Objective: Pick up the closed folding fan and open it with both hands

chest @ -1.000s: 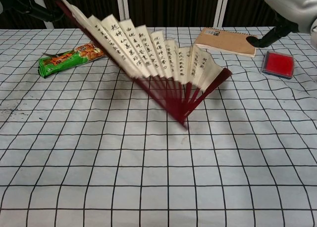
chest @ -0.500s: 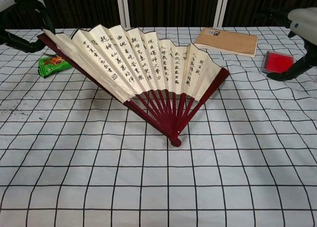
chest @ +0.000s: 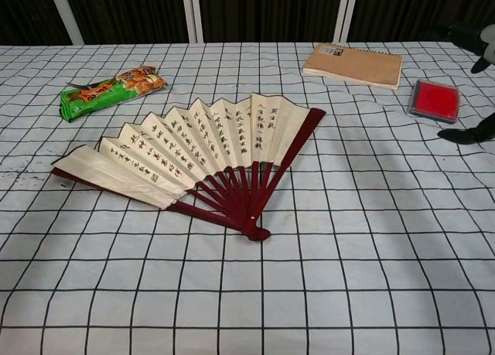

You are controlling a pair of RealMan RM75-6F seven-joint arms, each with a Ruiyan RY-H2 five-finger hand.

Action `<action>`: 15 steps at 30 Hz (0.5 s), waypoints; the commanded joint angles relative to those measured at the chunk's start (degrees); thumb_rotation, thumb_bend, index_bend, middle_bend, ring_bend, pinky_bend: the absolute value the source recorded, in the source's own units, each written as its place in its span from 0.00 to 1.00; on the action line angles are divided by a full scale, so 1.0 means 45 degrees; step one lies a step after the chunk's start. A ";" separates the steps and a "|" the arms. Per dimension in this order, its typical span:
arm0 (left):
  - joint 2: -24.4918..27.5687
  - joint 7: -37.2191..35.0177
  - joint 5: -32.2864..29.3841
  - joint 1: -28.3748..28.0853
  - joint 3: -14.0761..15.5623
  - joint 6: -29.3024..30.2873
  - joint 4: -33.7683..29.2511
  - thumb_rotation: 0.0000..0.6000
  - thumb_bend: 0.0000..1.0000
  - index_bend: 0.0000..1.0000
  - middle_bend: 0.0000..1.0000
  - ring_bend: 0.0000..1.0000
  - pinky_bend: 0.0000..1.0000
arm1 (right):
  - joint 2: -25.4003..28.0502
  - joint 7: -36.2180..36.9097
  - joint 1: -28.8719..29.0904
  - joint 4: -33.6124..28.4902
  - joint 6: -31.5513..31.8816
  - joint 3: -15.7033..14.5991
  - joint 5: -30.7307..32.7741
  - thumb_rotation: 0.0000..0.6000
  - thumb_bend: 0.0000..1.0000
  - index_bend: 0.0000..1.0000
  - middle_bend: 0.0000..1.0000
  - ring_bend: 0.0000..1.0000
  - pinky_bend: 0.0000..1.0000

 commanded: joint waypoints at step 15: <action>0.0076 -0.1912 0.3250 0.2925 0.0929 0.4244 0.1607 1.00 0.00 0.05 0.00 0.00 0.00 | 0.2279 0.2076 -0.2922 0.1086 0.2226 -0.2468 -0.3664 1.00 0.17 0.00 0.00 0.00 0.21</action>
